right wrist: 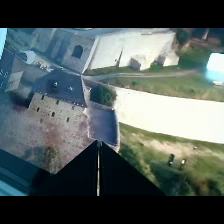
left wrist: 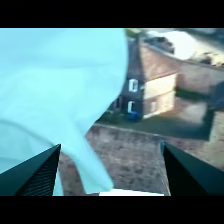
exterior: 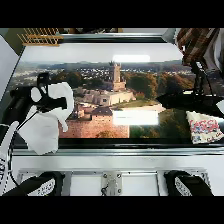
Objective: Fold the clothes and pants, and hang the long-sleeved shirts on hangers.
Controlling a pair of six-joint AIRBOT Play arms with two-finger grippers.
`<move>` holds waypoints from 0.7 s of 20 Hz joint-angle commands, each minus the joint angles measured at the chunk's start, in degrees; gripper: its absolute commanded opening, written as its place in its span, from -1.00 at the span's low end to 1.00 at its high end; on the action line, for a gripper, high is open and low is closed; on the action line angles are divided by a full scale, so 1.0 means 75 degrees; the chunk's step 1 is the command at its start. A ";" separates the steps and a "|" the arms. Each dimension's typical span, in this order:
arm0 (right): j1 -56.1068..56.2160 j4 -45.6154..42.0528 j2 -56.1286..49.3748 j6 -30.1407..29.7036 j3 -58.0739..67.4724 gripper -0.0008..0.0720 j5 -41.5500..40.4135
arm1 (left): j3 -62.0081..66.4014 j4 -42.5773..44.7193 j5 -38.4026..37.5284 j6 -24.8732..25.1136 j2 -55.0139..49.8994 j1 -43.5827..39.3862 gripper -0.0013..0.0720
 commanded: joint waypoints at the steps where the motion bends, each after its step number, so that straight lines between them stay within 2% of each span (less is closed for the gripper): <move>1: 0.0009 0.0003 -0.0006 0.0003 -0.0003 -0.94 0.0003 | -0.1055 0.0347 0.1017 -0.0740 -0.0026 0.0749 0.91; 4: 0.0009 0.0003 -0.0006 0.0003 -0.0003 -0.94 0.0003 | -0.1314 0.0224 0.1888 -0.0851 -0.0306 0.0667 0.91; 8: 0.0009 0.0003 -0.0006 0.0003 -0.0003 -0.94 0.0003 | -0.0664 0.0160 0.1836 -0.0848 -0.1381 0.0420 0.91; 9: 0.0009 0.0003 -0.0006 0.0003 -0.0003 -0.94 0.0000 | -0.0460 0.0160 0.1746 -0.0851 -0.1612 0.0356 0.81; 10: 0.0009 0.0003 -0.0006 0.0003 -0.0003 -0.94 0.0003 | -0.0242 0.0163 0.1588 -0.0851 -0.1827 0.0289 0.24; 12: 0.0009 0.0003 -0.0006 0.0003 -0.0003 -0.94 0.0003 | 0.0213 0.0143 0.1276 -0.0848 -0.2124 0.0149 -0.74; 13: 0.0009 0.0003 -0.0006 0.0003 -0.0003 -0.94 0.0003 | 0.0522 0.0137 0.1125 -0.0842 -0.2151 -0.0006 -0.95; 14: 0.0009 0.0003 -0.0006 0.0003 -0.0003 -0.94 0.0000 | 0.0813 0.0114 0.1075 -0.0839 -0.2081 -0.0207 -0.95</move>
